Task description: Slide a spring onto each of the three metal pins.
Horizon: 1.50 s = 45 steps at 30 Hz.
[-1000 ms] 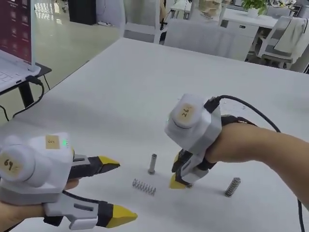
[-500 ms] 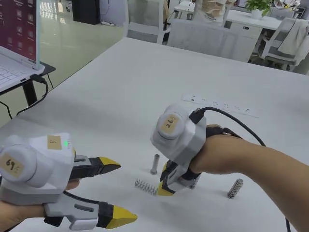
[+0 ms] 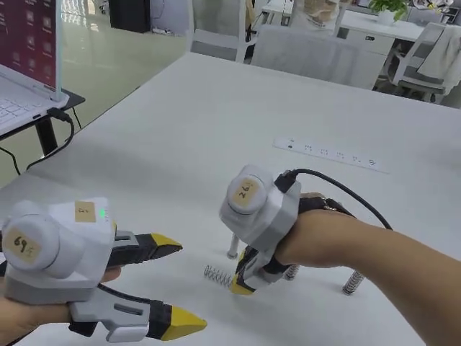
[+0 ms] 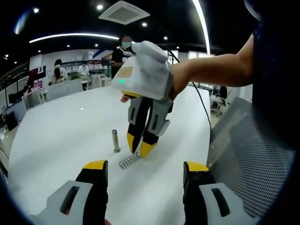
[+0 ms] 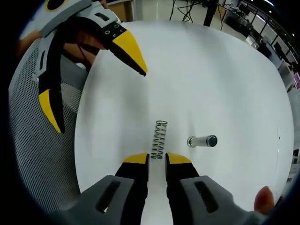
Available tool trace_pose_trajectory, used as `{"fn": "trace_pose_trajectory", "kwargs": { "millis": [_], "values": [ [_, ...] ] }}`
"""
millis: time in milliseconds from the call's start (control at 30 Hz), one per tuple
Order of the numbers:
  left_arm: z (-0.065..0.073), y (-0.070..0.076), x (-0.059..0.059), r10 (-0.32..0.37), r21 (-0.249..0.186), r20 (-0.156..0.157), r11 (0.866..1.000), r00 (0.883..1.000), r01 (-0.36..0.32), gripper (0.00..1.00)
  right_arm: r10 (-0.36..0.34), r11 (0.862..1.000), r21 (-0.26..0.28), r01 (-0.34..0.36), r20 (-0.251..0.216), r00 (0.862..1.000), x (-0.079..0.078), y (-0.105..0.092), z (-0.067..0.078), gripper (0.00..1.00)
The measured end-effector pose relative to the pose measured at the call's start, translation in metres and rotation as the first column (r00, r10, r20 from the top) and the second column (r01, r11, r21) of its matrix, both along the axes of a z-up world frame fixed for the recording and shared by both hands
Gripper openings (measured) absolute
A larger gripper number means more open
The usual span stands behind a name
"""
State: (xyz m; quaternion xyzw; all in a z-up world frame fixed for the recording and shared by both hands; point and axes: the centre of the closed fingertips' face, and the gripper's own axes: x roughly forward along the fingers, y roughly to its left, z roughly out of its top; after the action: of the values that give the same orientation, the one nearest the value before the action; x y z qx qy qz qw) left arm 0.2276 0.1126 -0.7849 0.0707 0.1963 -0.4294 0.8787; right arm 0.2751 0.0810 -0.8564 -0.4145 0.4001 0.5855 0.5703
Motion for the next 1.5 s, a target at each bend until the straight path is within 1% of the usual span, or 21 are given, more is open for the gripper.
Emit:
{"fn": "trace_pose_trajectory", "kwargs": {
  "millis": [133,267,367,533,567,633,667,733,1000,1167,1367,1500],
  "values": [
    [0.0,0.0,0.001,-0.001,0.001,-0.001,1.0,1.0,0.001,0.6,-0.001,1.0,-0.004,0.001,0.004,1.0,0.001,0.001,-0.002,0.11],
    [0.0,0.0,0.001,-0.001,0.0,0.0,1.0,1.0,0.001,0.6,0.003,1.0,-0.02,-0.003,0.01,1.0,0.001,0.0,-0.006,0.1],
    [-0.001,0.001,0.0,0.0,0.002,-0.003,1.0,1.0,0.0,0.6,0.005,1.0,-0.015,-0.005,0.014,1.0,0.001,0.001,-0.005,0.09],
    [-0.003,0.002,0.0,0.002,0.006,-0.009,1.0,1.0,-0.002,0.6,0.035,0.999,-0.02,-0.035,0.03,0.999,0.001,0.001,-0.005,0.09],
    [-0.003,0.002,0.0,0.001,0.007,-0.01,1.0,1.0,-0.001,0.6,0.045,0.999,-0.019,-0.045,0.04,0.998,0.002,0.001,-0.005,0.09],
    [-0.003,0.002,0.0,0.001,0.007,-0.01,1.0,1.0,-0.001,0.6,0.046,0.999,-0.016,-0.046,0.042,0.998,0.002,0.002,-0.004,0.09],
    [-0.003,0.002,0.0,0.0,0.008,-0.01,1.0,1.0,0.0,0.6,0.04,0.999,-0.011,-0.04,0.037,0.999,0.001,0.002,-0.003,0.08],
    [-0.003,0.002,0.0,-0.001,0.01,-0.01,1.0,1.0,0.001,0.6,0.045,0.999,-0.004,-0.045,0.043,0.998,0.002,0.003,-0.001,0.08],
    [-0.004,0.001,0.002,-0.008,0.017,-0.011,1.0,1.0,0.008,0.59,0.042,0.999,-0.003,-0.042,0.038,0.998,0.001,-0.001,0.004,0.08],
    [-0.005,0.001,0.003,-0.007,0.022,-0.01,1.0,1.0,0.008,0.58,0.06,0.998,-0.001,-0.06,0.04,0.997,-0.003,-0.002,0.013,0.08],
    [-0.006,0.001,0.003,-0.01,0.028,-0.009,1.0,1.0,0.01,0.57,0.072,0.997,0.024,-0.073,0.026,0.997,-0.011,-0.001,0.027,0.08],
    [-0.004,0.0,0.004,-0.012,0.031,-0.002,0.999,1.0,0.012,0.56,0.088,0.996,0.028,-0.089,0.018,0.996,-0.017,-0.003,0.035,0.08]
  ]
}}
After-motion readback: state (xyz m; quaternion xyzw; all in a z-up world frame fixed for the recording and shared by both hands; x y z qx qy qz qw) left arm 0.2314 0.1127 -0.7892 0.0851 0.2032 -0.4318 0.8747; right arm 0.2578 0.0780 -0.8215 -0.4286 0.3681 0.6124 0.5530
